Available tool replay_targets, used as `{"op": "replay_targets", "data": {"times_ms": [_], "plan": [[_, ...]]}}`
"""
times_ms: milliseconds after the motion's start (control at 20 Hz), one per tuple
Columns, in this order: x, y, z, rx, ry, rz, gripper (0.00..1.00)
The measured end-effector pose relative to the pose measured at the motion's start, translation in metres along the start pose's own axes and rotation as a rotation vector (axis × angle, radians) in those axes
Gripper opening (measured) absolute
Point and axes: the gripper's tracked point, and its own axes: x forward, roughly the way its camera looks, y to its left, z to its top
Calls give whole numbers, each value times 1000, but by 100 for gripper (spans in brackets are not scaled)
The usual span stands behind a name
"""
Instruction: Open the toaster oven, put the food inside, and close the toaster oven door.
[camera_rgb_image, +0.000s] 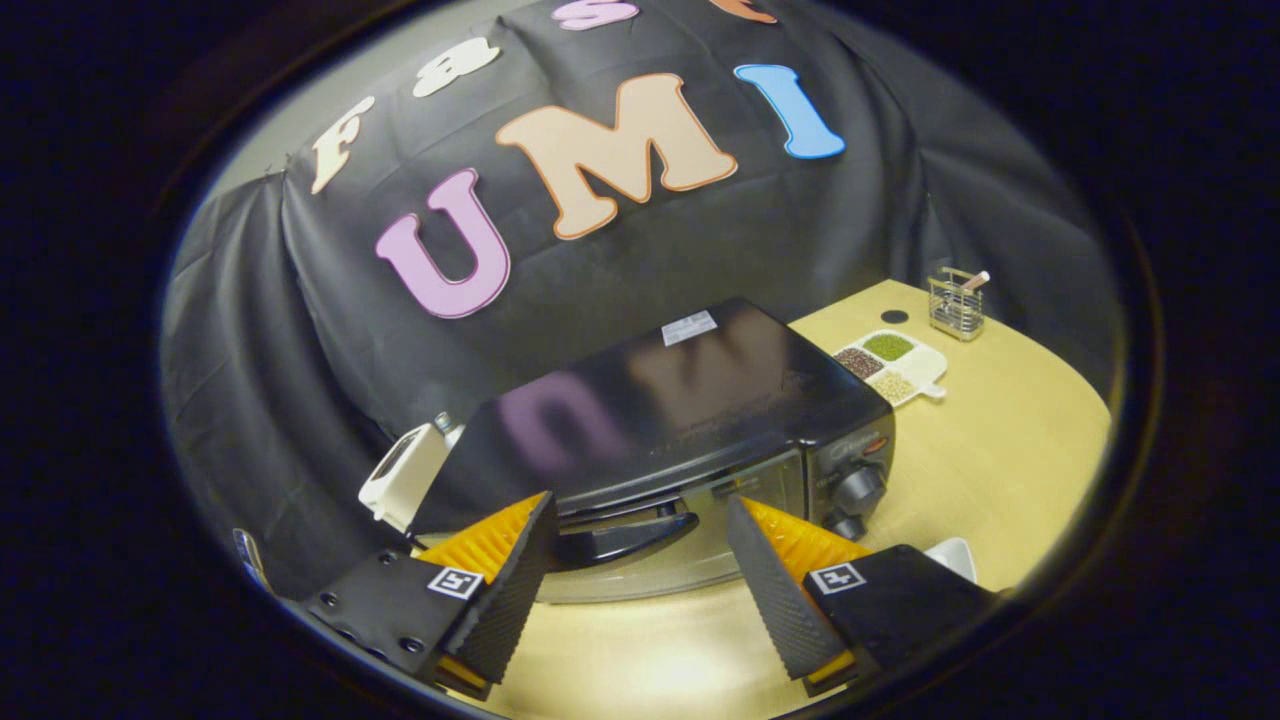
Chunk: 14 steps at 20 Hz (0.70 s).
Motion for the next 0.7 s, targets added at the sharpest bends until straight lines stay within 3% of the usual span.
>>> {"op": "replay_targets", "data": {"times_ms": [300, 700], "plan": [[-11, 7, 13, -74, -38, 4, 100], [-94, 57, 94, -202, -215, 88, 95]]}}
